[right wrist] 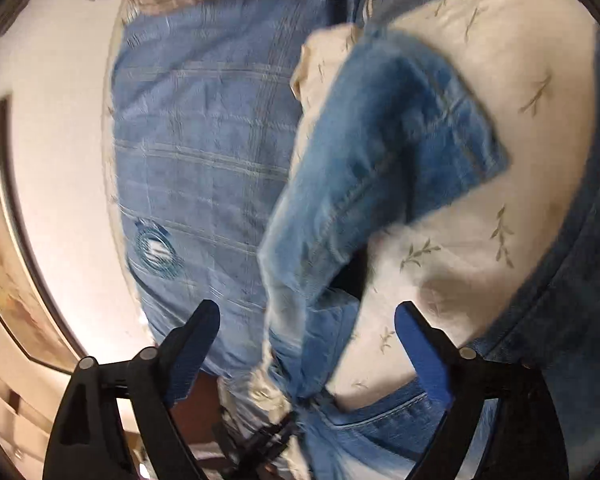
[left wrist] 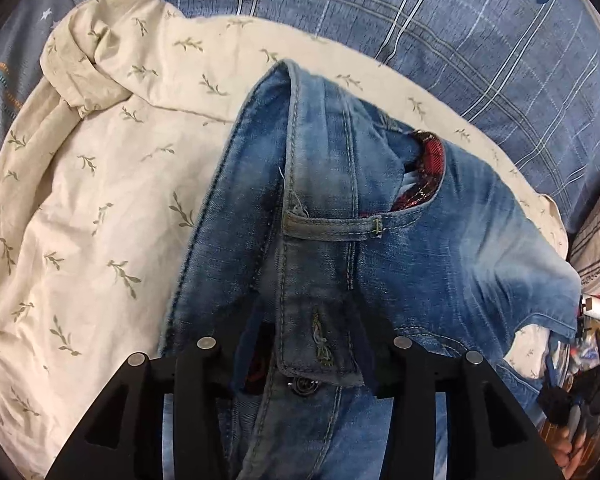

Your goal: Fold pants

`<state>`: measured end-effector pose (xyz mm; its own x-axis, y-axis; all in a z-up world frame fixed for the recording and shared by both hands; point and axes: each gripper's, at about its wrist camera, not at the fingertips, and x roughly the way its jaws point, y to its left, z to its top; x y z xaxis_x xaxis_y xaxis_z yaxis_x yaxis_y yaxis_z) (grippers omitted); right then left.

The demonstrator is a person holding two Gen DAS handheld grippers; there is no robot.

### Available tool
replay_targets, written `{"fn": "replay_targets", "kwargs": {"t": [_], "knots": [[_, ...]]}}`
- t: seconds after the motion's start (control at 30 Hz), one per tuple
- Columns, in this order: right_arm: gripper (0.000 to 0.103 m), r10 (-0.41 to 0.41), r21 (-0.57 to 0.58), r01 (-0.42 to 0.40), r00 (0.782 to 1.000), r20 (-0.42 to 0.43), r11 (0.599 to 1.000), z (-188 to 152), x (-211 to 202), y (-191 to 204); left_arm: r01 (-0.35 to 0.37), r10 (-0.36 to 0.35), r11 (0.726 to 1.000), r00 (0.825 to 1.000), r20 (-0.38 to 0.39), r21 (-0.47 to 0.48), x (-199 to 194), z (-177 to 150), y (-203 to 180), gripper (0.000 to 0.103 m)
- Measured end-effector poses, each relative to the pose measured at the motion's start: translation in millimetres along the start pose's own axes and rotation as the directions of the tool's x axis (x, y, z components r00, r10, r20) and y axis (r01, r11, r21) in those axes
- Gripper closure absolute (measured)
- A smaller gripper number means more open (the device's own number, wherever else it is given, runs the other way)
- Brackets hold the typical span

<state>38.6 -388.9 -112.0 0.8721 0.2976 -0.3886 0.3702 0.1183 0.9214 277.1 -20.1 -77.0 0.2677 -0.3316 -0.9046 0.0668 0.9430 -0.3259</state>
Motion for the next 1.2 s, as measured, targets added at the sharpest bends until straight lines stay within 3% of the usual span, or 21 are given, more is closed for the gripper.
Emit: {"fn": "replay_targets", "kwargs": {"t": [0.1,0.13,0.2,0.27,0.3,0.37,0.43,0.53,0.57,0.63,0.77,0.83,0.9,0.97,1.0,1.03,1.1,1.2], "knots": [[0.021,-0.012,-0.013,0.013,0.994,0.105,1.000,21.0,1.0,-5.1,-0.006,0.006,1.000,1.000,0.007,0.013,-2.2,0.3,-2.8,0.060],[0.028,0.004,-0.026,-0.001,0.991,0.133,1.000,30.1,0.1,-3.7,-0.006,0.006,1.000,1.000,0.003,0.014,-1.8,1.5,-3.0,0.071],[0.097,-0.016,-0.046,0.025,0.984,0.179,0.999,49.5,-3.0,-2.3,-0.024,0.024,1.000,1.000,0.001,0.002,-4.5,5.8,-1.2,0.083],[0.097,-0.023,-0.071,0.038,0.978,0.207,0.997,65.1,-17.5,7.7,-0.011,0.011,0.999,1.000,0.009,-0.031,-11.9,8.1,3.0,0.091],[0.098,-0.010,-0.154,0.047,0.971,0.237,0.987,66.0,-30.6,24.7,-0.002,0.003,0.999,1.000,0.022,-0.042,-16.0,8.4,4.8,0.091],[0.098,-0.021,-0.353,0.137,0.950,0.312,0.926,57.9,-53.3,59.5,-0.039,0.040,0.999,0.999,0.035,-0.033,-15.4,8.0,2.3,0.091],[0.098,-0.109,-0.481,0.281,0.929,0.354,0.831,53.4,-58.1,75.0,-0.097,0.097,0.995,0.995,-0.003,-0.005,0.9,7.4,-2.2,0.091],[0.098,-0.368,-0.409,0.448,0.892,0.263,0.795,72.9,-32.7,33.6,-0.129,0.129,0.991,0.992,0.015,0.037,5.4,4.7,-10.0,0.090],[0.098,-0.410,-0.398,0.476,0.879,0.242,0.784,73.0,-28.8,20.3,-0.135,0.134,0.990,0.991,0.011,0.050,3.8,3.8,-11.4,0.090],[0.098,-0.412,-0.407,0.474,0.880,0.235,0.781,67.3,-31.2,13.0,-0.137,0.137,0.988,0.991,0.003,0.069,-4.5,1.5,-9.0,0.090],[0.085,-0.356,-0.398,0.420,0.907,0.226,0.816,65.5,-58.5,23.8,-0.160,0.158,0.983,0.987,0.029,0.087,-33.9,4.2,5.5,0.090],[0.078,-0.335,-0.389,0.416,0.905,0.260,0.822,68.4,-74.1,36.9,-0.166,0.162,0.983,0.985,0.059,0.073,-50.7,14.3,14.9,0.090],[0.042,-0.311,-0.407,0.442,0.884,0.350,0.800,77.2,-94.5,59.1,-0.159,0.155,0.986,0.985,0.073,0.056,-61.8,24.4,20.8,0.085],[0.028,-0.286,-0.414,0.464,0.860,0.423,0.783,89.4,-109.5,75.4,-0.121,0.120,0.993,0.990,0.077,0.009,-69.2,37.5,23.0,0.069],[0.028,-0.277,-0.424,0.463,0.859,0.430,0.778,95.8,-110.4,81.2,-0.102,0.102,0.995,0.992,0.077,-0.007,-71.9,41.1,27.5,0.059],[0.027,-0.271,-0.438,0.458,0.864,0.424,0.774,101.9,-107.7,86.4,-0.080,0.082,0.996,0.994,0.074,-0.033,-69.4,47.1,25.8,0.054],[0.019,-0.285,-0.478,0.437,0.889,0.359,0.761,118.3,-90.9,91.3,-0.036,0.040,0.997,0.998,0.050,-0.074,-57.8,57.8,22.4,0.053],[0.020,-0.385,-0.510,0.465,0.885,0.260,0.724,139.0,-46.4,83.4,-0.003,0.001,0.994,1.000,-0.026,-0.110,-36.3,72.5,12.9,0.053]]}}
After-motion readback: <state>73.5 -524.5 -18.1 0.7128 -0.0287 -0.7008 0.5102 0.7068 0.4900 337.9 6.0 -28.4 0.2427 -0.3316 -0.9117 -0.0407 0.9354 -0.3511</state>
